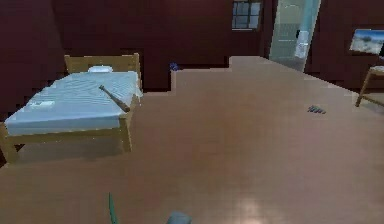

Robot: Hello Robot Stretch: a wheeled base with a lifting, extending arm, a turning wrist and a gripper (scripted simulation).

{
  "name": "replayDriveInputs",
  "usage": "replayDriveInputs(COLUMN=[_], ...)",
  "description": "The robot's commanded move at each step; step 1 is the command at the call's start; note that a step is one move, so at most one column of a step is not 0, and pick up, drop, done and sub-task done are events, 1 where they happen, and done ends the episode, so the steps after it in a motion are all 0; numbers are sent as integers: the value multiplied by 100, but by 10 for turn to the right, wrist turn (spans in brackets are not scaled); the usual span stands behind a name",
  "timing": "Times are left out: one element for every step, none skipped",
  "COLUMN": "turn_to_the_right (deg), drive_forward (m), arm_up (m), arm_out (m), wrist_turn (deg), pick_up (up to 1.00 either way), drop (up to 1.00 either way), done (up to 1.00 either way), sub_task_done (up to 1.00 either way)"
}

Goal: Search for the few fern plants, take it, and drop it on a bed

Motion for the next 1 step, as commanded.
replayDriveInputs(turn_to_the_right=[-30], drive_forward=[0], arm_up=[0], arm_out=[0], wrist_turn=[0], pick_up=[0], drop=[0], done=[0], sub_task_done=[0])
